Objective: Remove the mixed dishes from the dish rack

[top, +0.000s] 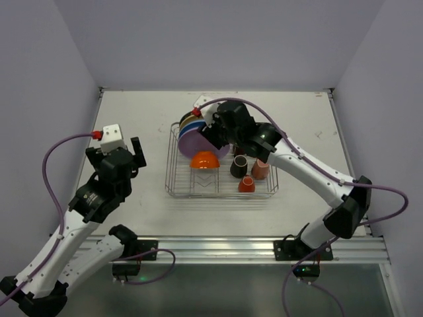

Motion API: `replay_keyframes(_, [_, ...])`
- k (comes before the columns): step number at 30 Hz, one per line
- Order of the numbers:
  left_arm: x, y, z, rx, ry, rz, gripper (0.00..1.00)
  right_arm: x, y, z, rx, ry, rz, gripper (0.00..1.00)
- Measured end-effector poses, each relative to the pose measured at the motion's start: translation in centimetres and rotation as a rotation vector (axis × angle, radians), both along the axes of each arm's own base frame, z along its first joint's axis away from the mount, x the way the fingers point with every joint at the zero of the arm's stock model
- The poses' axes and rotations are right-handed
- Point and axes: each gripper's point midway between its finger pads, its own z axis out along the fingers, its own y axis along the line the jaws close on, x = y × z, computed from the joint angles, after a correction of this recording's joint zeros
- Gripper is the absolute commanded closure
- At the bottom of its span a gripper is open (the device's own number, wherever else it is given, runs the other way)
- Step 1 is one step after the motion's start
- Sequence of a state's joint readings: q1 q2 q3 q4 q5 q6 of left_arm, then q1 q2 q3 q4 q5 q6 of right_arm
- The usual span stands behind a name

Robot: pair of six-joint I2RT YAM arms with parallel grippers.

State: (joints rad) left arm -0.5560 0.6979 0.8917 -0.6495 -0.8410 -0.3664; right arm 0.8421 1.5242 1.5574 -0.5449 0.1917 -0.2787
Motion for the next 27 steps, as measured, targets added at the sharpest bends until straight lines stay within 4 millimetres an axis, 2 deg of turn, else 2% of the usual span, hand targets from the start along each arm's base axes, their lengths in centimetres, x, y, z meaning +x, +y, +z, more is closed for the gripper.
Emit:
replay_keyframes(3, [0.2, -0.3, -0.5, -0.001, 0.012, -0.015, 0.00, 0.5, 1.1, -2.4, -0.107, 0.003, 0.059, 0.46])
replay_keyframes(7, [0.7, -1.0, -1.4, 0.009, 0.048, -0.035, 0.00, 0.8, 1.6, -4.4, -0.204, -0.003, 0.125, 0.57])
replay_keyframes(12, [1.1, -1.9, -2.5, 0.010, 0.084, -0.073, 0.00, 1.2, 2.4, -5.2, -0.246, -0.017, 0.193, 0.59])
replay_keyframes(16, [1.3, -2.3, -2.5, 0.003, 0.081, -0.090, 0.00, 1.7, 3.0, -6.0, -0.274, -0.031, 0.223, 0.61])
replay_keyframes(23, [1.4, -2.6, -2.4, -0.006, 0.076, -0.101, 0.00, 3.2, 3.5, -8.6, -0.333, -0.027, 0.242, 0.60])
replay_keyframes(27, [1.5, -2.8, -2.3, -0.013, 0.071, -0.110, 0.00, 3.7, 3.1, -8.9, -0.346, -0.030, 0.242, 0.59])
